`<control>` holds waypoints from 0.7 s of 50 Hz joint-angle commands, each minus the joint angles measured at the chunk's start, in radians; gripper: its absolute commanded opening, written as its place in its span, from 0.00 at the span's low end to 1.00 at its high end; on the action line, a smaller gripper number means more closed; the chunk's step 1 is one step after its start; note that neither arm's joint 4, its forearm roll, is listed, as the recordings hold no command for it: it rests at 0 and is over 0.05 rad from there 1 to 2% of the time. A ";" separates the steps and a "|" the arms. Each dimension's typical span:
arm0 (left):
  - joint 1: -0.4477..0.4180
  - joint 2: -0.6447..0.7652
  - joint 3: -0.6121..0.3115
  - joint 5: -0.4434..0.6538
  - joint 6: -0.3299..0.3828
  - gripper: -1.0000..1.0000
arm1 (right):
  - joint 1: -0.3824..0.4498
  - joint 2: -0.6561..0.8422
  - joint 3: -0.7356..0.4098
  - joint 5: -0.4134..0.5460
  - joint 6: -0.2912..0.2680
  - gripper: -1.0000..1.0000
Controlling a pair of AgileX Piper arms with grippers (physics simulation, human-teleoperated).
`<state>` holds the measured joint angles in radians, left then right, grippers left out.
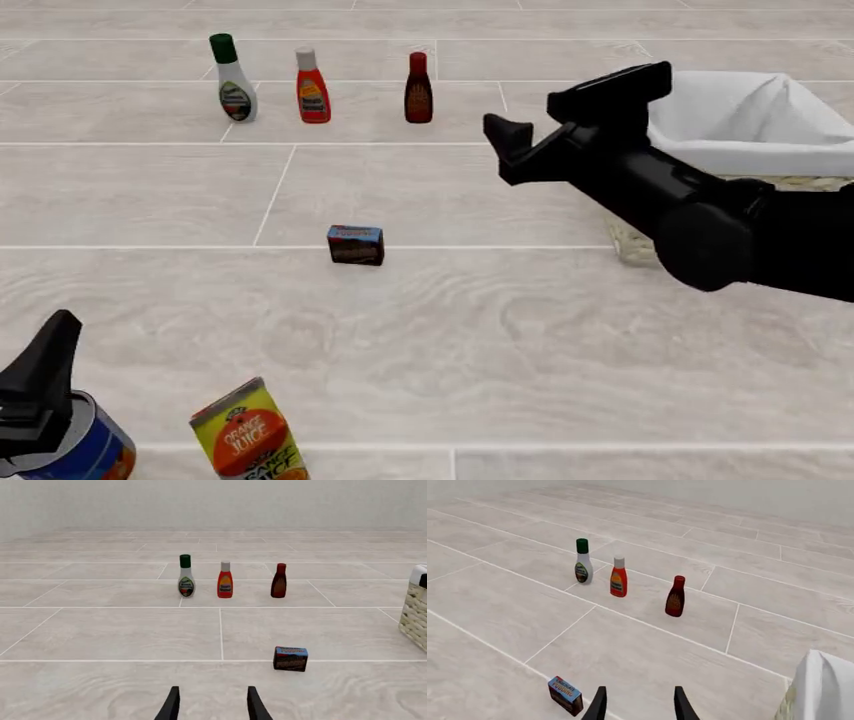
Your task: Pick the chocolate pudding and place it in the basket.
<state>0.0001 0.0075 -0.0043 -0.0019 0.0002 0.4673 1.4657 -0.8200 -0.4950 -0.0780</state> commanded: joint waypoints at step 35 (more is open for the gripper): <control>0.000 0.000 0.000 0.000 0.000 1.00 | 0.102 0.216 -0.263 0.093 -0.004 1.00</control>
<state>0.0001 0.0075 -0.0043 -0.0019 0.0002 0.5479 1.6327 -1.0312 -0.4135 -0.0849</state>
